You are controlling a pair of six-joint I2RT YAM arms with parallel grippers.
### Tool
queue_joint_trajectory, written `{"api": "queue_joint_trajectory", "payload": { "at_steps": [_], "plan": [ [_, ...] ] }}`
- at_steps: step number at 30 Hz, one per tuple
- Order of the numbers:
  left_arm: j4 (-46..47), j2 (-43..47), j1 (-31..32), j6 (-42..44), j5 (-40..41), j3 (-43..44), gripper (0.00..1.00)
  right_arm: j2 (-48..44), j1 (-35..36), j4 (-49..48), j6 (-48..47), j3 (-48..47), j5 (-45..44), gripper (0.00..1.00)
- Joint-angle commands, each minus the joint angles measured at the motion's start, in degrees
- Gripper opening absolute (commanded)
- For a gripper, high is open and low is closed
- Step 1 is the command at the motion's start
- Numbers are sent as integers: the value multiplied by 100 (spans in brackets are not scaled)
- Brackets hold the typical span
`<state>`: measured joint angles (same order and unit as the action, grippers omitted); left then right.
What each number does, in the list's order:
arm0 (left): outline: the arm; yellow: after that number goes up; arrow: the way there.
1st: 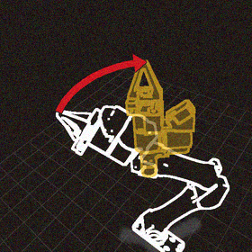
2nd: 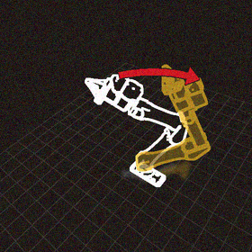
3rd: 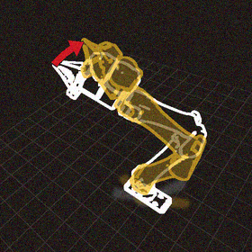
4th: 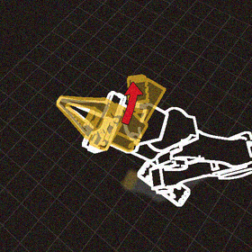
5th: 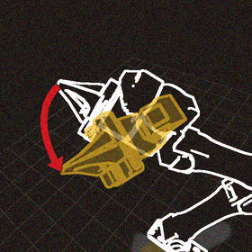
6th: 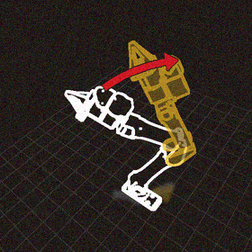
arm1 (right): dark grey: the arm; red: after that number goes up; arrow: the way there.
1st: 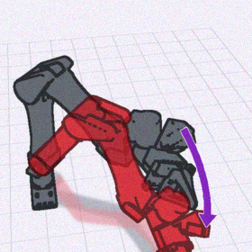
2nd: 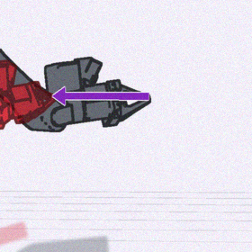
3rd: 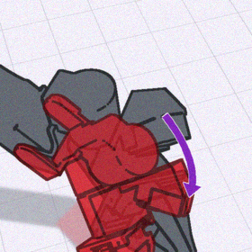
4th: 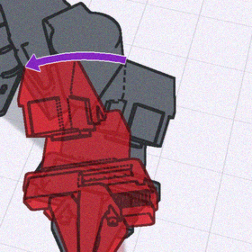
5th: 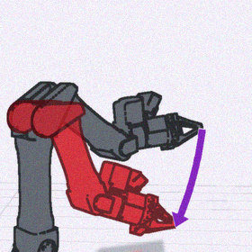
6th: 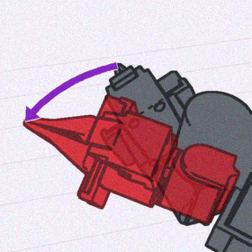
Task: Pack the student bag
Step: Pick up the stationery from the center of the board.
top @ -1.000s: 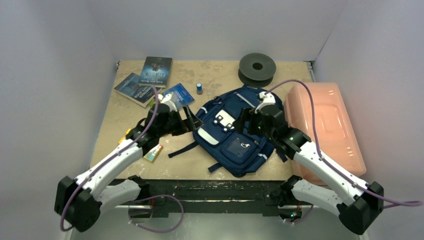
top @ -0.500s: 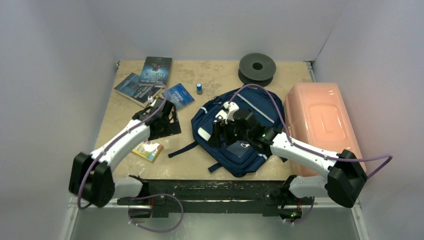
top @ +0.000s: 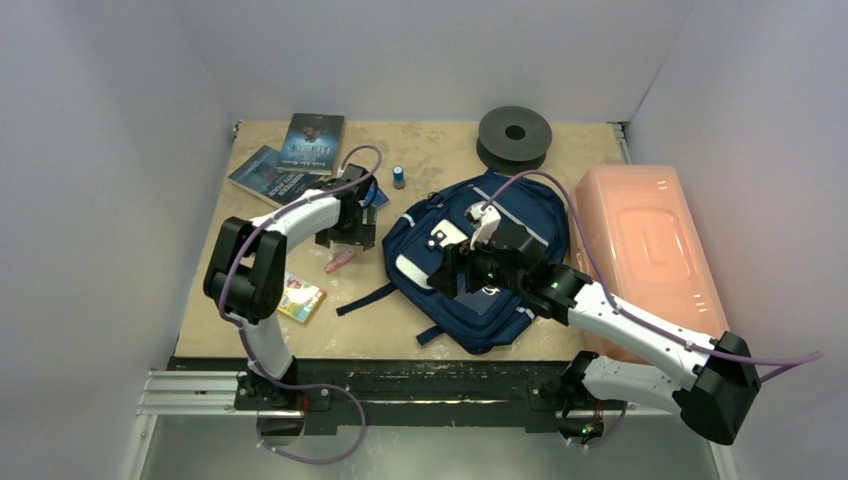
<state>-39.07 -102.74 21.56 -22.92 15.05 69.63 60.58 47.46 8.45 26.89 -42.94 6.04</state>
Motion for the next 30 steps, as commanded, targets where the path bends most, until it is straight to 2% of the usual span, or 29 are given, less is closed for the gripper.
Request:
{"api": "queue_joint_trajectory", "payload": {
  "at_steps": [1,4,7,10,13,19,25,27,30],
  "plan": [
    [-322,-363,78,411,-202,448,82,-22,-18,21,-108,-50,-159,83],
    [-403,-276,85,371,-421,370,82,-52,-18,-36,-108,-36,-143,83],
    [-598,-332,85,431,-655,452,87,-63,-18,-78,-108,-5,-130,83],
    [-981,-532,100,397,-675,721,84,-42,-18,-99,-108,7,-106,83],
    [-912,-424,107,330,-1043,615,83,-49,-18,-60,-108,-26,-123,83],
    [-889,-487,116,155,-1301,542,59,-125,-18,-53,-108,-6,-165,83],
    [-566,-155,235,-179,-1239,169,48,-173,-18,-92,-108,119,-148,83],
    [-551,-188,259,-241,-1055,151,48,-184,-18,-127,-108,152,-118,83],
    [-667,-403,285,-289,-799,309,59,-193,-18,-137,-108,161,-78,83]
  ]
}}
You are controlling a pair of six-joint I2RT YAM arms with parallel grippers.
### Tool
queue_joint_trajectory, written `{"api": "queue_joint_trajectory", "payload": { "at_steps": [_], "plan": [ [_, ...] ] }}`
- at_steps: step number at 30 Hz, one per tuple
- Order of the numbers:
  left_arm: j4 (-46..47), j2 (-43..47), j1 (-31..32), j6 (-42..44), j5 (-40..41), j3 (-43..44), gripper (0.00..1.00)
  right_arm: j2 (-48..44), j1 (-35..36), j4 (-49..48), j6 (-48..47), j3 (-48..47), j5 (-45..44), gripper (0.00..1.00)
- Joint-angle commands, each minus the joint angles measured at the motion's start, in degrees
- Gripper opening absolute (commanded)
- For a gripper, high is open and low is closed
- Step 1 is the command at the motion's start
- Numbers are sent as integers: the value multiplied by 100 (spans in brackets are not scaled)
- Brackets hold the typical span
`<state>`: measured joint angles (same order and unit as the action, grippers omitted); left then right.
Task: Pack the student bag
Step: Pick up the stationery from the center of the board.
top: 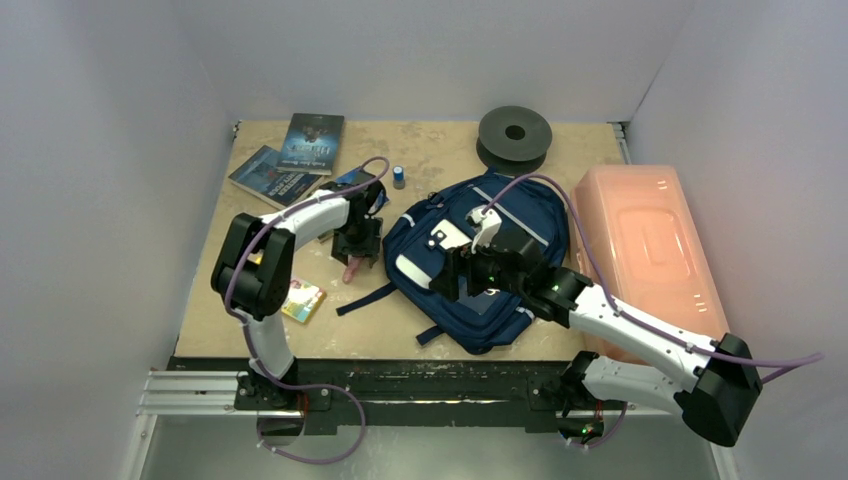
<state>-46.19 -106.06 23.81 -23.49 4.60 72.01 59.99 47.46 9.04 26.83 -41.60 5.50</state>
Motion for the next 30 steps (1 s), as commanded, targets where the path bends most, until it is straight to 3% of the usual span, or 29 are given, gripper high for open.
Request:
{"api": "queue_joint_trajectory", "payload": {
  "at_steps": [1,5,8,11,20,24,28,30],
  "plan": [
    [33,-130,62,-244,281,110,60,-148,-18,-188,-101,29,-23,83],
    [48,-311,62,-245,225,186,57,-258,-18,-134,-101,59,-78,83],
    [114,-290,62,-292,220,85,35,-323,-18,-90,-101,119,-122,83],
    [288,86,62,-385,337,-198,21,-371,-18,-17,-101,184,-209,83],
    [366,1581,53,-723,444,-543,7,-266,-18,380,-101,-27,-446,83],
    [287,2437,-13,-983,-47,-667,1,-163,22,143,-101,-88,-267,83],
    [1474,3537,-89,-2155,-1600,-1706,0,94,207,-73,-159,-331,-122,83],
    [3297,4139,-87,-3372,-2167,-2686,0,88,217,-455,-314,-258,180,79]
  ]
}}
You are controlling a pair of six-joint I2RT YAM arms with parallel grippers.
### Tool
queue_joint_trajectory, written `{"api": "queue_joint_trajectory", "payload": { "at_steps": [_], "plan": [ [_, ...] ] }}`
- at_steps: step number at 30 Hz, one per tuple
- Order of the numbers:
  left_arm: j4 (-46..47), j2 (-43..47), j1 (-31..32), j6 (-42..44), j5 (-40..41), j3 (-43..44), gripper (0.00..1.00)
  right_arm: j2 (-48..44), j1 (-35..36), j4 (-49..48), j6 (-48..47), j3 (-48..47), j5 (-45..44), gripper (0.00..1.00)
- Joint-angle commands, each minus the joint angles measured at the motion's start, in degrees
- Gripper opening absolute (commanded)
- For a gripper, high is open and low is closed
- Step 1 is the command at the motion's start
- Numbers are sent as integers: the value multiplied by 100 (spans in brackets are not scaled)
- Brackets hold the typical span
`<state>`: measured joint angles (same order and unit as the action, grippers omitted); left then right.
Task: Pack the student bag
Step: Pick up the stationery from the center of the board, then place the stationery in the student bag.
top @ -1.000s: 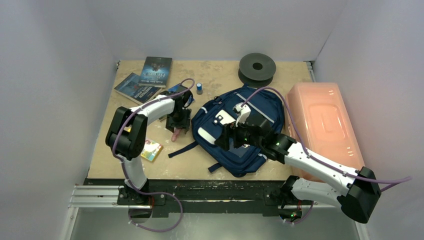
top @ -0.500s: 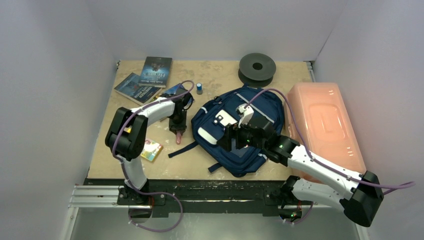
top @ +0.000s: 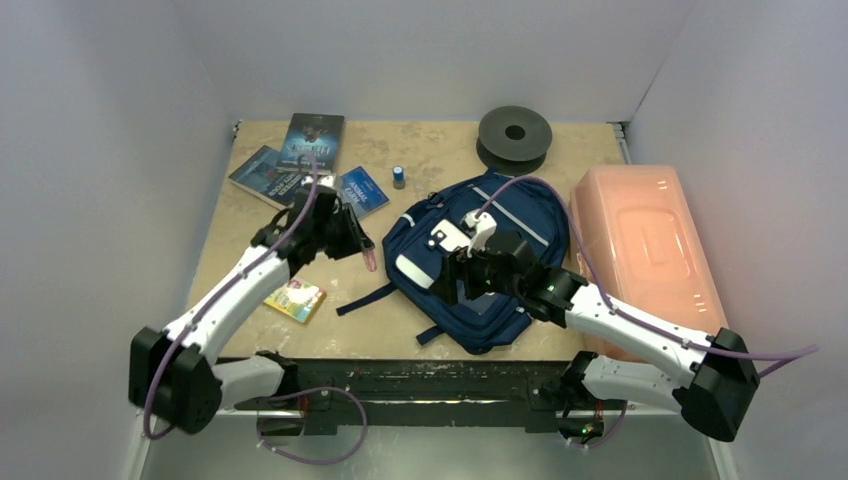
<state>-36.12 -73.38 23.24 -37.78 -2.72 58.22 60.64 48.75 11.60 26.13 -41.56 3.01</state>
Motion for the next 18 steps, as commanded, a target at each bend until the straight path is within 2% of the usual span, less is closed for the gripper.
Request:
{"api": "queue_joint_trajectory", "payload": {
  "at_steps": [1,3,5,8,12,18],
  "plan": [
    [2957,1165,-16,-2665,-1573,-1805,0,-52,95,-1012,-60,-161,542,79],
    [4306,1357,64,-3866,-1626,-2536,0,-240,131,-1737,181,72,654,78],
    [5066,1294,133,-4713,-1657,-2861,0,-399,232,-2056,83,181,532,77],
    [5872,1047,305,-5665,-1847,-2998,0,-559,532,-2272,-125,252,-279,77],
    [6651,865,704,-6701,-1545,-3140,0,-551,650,-2777,-724,528,-895,75],
    [7759,366,1188,-8041,-1069,-3319,0,-647,864,-3400,-532,953,-2171,76]
  ]
}}
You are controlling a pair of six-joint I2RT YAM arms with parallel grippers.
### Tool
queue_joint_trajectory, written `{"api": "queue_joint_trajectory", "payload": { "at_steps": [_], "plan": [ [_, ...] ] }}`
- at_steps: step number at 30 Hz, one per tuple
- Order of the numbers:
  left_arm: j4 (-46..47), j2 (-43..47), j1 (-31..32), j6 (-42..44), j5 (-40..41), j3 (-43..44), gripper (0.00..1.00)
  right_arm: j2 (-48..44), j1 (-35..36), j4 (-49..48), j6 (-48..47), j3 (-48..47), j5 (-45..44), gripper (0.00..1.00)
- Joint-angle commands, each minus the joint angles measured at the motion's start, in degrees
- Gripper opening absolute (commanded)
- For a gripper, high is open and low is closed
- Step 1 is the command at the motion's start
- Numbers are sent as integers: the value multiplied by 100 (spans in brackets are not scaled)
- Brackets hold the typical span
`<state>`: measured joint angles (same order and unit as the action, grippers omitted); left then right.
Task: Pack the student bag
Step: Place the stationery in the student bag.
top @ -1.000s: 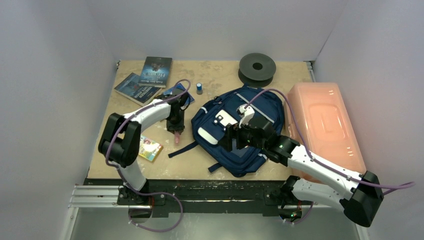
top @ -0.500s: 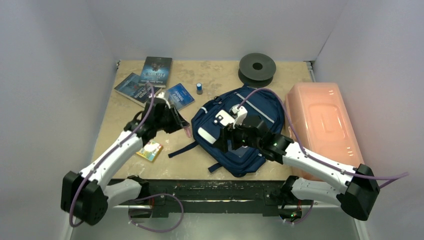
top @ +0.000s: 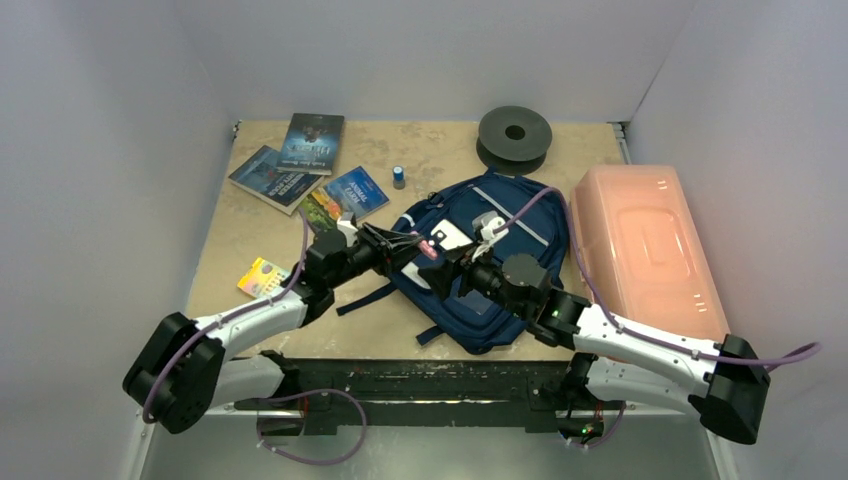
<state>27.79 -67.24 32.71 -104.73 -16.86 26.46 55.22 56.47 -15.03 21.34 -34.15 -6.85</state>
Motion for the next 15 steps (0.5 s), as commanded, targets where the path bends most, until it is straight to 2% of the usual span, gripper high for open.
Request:
{"api": "queue_joint_trajectory", "payload": {
  "at_steps": [1,6,9,11,15],
  "plan": [
    [1493,-328,319,-1501,437,-134,0,-151,92,-771,162,266,-1354,77],
    [1444,-618,499,-1936,324,200,0,-23,93,-1236,149,115,-1771,74],
    [1314,-572,552,-2068,454,255,0,190,93,-1285,81,-70,-2099,60],
    [1125,-481,571,-2124,542,267,0,309,93,-1517,-151,-81,-2052,54],
    [1191,-436,570,-2249,717,223,0,431,93,-1648,-374,-76,-1961,54]
  ]
}}
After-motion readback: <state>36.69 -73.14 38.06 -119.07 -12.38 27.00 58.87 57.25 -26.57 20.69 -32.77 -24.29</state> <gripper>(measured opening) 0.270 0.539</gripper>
